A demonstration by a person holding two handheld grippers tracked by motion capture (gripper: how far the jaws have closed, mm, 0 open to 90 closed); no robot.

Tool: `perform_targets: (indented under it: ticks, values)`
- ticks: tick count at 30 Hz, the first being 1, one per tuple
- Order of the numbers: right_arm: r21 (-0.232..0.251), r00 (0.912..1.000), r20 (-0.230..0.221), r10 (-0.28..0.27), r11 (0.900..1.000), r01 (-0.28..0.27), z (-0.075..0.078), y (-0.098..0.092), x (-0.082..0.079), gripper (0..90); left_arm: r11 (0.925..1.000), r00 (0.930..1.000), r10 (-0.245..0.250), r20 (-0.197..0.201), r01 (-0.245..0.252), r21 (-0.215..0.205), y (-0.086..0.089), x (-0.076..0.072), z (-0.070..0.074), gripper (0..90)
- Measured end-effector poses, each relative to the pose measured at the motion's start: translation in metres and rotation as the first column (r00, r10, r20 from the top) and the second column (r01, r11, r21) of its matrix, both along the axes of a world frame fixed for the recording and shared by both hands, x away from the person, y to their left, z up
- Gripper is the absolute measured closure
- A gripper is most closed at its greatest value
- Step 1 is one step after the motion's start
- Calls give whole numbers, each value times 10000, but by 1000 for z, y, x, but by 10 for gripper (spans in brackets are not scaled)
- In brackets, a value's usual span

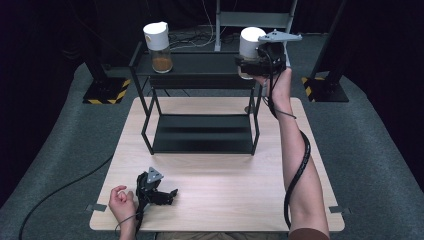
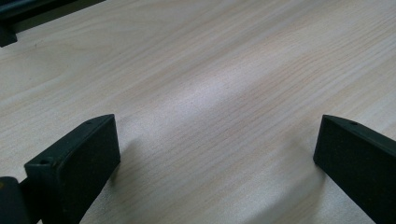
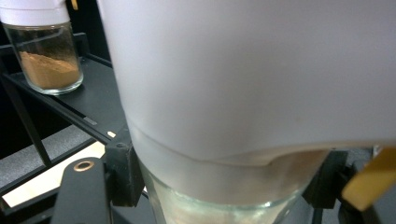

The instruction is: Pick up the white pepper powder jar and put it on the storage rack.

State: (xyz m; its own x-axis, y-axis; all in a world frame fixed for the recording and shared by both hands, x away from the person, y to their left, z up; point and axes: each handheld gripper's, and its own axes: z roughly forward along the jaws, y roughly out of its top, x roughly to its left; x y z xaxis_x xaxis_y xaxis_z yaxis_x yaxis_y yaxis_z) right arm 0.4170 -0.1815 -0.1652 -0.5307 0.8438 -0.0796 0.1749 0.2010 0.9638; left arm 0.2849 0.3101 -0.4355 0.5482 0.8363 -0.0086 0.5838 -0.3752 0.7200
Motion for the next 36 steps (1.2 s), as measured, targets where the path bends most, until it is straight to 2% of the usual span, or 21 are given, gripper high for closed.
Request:
perform_targets:
  ticks: [20, 31, 36]
  values:
    - [-90, 9975, -516, -485, 9988, 481, 10, 8, 25, 299, 10000, 10000, -7, 0, 7, 16, 0, 0, 0, 0]
    - [114, 9905, -1102, -819, 9964, 836, 11, 7, 45, 299, 10000, 10000, -6, -1, 6, 13, 0, 0, 0, 0]
    - [128, 9899, -1153, -827, 9963, 848, 11, 6, 48, 299, 10000, 10000, -6, -1, 6, 13, 0, 0, 0, 0]
